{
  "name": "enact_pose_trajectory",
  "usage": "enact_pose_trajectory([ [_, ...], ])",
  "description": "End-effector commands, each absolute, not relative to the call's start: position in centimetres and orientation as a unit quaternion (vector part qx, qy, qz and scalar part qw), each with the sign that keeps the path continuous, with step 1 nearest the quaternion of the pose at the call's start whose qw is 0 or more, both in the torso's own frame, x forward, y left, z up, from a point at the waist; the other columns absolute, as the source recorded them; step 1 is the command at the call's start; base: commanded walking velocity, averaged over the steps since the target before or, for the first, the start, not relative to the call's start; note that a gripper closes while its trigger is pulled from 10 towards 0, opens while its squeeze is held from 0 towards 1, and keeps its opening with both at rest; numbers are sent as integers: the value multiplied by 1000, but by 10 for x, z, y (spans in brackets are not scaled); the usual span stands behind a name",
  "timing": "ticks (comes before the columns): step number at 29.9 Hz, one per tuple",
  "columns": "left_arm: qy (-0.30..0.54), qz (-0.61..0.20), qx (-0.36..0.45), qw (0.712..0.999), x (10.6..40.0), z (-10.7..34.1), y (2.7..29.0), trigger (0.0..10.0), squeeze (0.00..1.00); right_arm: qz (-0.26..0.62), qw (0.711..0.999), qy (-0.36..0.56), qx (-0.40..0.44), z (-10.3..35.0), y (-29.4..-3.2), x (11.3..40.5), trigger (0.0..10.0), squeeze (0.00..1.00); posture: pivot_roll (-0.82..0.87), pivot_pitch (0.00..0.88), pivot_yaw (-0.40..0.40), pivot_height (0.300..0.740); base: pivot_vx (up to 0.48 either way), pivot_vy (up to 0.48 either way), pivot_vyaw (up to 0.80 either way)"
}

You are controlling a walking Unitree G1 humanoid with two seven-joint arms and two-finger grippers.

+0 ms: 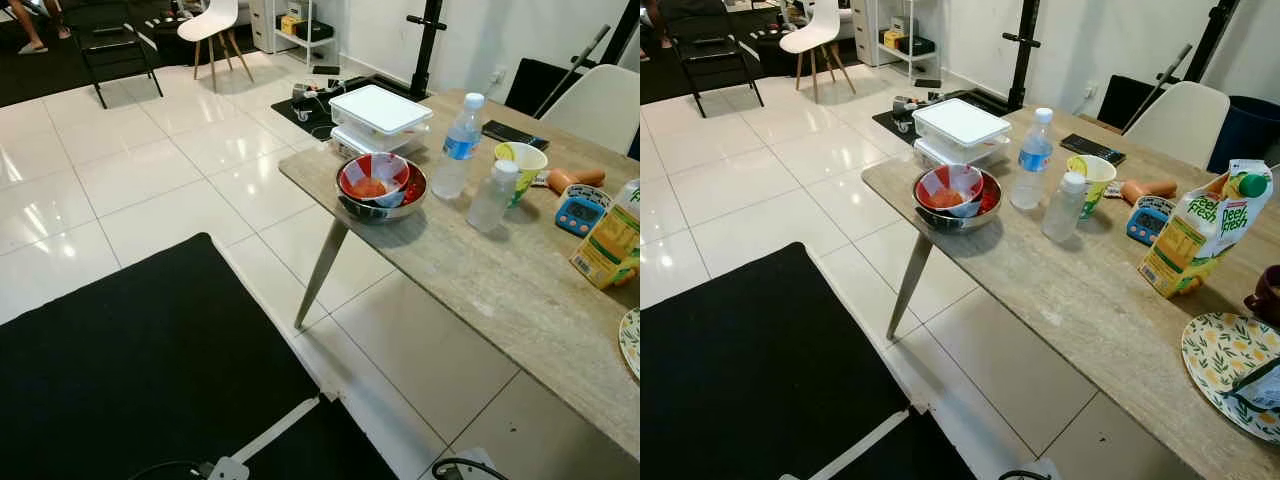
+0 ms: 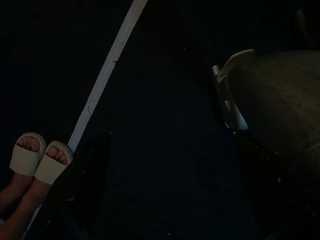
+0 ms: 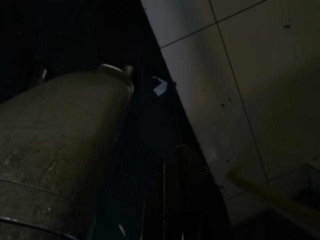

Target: Restocking fridge

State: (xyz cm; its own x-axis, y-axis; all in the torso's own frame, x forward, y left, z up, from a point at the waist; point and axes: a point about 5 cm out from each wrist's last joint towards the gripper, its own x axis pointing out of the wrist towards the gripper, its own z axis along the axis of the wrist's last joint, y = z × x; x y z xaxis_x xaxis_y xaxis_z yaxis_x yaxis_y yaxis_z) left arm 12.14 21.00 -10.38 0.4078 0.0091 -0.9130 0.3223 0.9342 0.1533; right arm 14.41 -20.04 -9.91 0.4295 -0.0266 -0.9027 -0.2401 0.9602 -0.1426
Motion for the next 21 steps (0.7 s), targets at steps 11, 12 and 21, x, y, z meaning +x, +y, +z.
enact_pose_trajectory([
  [11, 547, -68, 135, 823, 115, -105, 214, 10000, 0, 34, 832, 543, -104, -101, -210, 136, 10000, 0, -5, 89, -2, 740, 0, 0, 0],
  [12, 547, -68, 135, 823, 115, -105, 214, 10000, 0, 34, 832, 543, -104, -101, -210, 136, 10000, 0, -5, 89, -2, 740, 0, 0, 0],
  [21, 549, -52, 119, 826, 114, -106, 214, 10000, 0, 45, 828, 549, -109, -102, -210, 133, 10000, 0, -4, 88, -5, 740, 0, 0, -649],
])
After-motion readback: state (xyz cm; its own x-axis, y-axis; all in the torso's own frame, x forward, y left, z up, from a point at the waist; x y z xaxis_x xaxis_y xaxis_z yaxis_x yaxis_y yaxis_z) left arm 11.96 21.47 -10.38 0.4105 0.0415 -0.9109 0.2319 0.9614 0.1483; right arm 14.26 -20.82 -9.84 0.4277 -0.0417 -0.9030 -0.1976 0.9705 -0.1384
